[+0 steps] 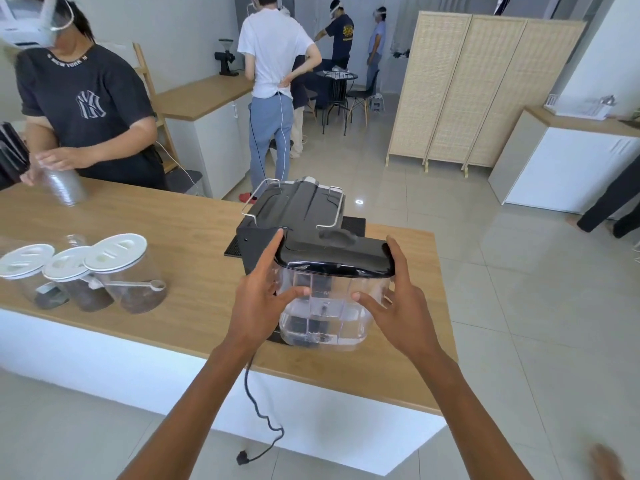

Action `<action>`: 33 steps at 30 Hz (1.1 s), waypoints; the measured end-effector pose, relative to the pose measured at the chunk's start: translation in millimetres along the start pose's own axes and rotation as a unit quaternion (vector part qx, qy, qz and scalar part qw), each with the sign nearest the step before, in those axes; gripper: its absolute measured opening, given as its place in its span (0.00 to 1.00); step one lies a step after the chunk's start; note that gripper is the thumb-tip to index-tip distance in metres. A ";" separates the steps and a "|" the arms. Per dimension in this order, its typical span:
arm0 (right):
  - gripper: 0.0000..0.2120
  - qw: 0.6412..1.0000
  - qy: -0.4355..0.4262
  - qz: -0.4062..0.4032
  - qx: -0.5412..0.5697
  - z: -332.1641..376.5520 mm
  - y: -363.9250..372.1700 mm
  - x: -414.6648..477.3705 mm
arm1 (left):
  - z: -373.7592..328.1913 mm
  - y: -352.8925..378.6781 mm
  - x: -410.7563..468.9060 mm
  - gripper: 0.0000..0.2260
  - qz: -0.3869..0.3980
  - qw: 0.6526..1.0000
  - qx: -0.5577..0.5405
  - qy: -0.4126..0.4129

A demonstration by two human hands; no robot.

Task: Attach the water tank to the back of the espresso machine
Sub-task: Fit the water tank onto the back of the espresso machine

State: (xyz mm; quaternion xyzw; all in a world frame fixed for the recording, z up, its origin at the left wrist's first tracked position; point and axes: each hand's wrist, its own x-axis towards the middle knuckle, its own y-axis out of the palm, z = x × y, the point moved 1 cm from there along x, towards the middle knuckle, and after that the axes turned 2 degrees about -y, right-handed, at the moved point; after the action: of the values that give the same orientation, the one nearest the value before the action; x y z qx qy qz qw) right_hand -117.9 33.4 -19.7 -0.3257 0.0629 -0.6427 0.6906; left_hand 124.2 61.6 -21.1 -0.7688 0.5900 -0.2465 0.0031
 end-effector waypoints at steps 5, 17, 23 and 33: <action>0.50 1.000 0.007 -0.009 0.002 20.9 36.6 10.4 | 10.4 -37.4 17.8 0.44 0.008 1.000 0.002 0.008; 0.50 0.999 0.008 -0.048 0.001 49.0 93.6 31.2 | 51.8 -72.0 52.5 0.44 0.012 0.999 -0.017 0.032; 0.48 0.997 0.000 -0.068 -0.027 47.9 102.2 38.0 | 59.8 -74.7 65.9 0.42 0.018 0.999 -0.017 0.036; 0.47 0.997 0.015 -0.071 -0.025 39.7 110.8 35.9 | 79.3 -71.0 61.9 0.41 0.007 0.999 -0.016 0.039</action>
State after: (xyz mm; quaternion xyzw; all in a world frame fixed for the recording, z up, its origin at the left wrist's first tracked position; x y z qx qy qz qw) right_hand 1.9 10.4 -35.6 -0.3368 0.0662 -0.6930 0.6341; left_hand 230.1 4.3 -46.6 -0.7542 0.5989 -0.2674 -0.0303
